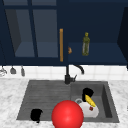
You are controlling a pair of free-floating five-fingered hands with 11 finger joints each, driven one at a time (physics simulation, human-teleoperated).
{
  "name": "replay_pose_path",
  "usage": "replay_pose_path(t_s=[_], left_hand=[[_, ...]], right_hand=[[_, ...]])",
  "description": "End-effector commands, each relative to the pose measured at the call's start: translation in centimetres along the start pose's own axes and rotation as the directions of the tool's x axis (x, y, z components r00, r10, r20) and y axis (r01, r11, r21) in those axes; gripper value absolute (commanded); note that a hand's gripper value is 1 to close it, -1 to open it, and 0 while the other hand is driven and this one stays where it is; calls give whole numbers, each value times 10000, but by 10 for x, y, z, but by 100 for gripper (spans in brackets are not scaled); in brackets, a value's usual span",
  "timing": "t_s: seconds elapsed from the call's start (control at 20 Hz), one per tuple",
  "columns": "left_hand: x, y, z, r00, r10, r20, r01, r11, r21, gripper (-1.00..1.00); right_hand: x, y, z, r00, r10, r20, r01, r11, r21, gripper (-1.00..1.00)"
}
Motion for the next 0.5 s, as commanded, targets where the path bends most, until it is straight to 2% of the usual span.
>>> replay_pose_path(t_s=[0.0,0.45], left_hand=[[0,0,0,10000,0,0,0,10000,0,0],[0,0,0,10000,0,0,0,10000,0,0]], right_hand=[[-12,-22,18,9969,423,659,-376,9968,-700,100],[-35,-68,54,9879,366,1506,-273,9976,-632,100]])
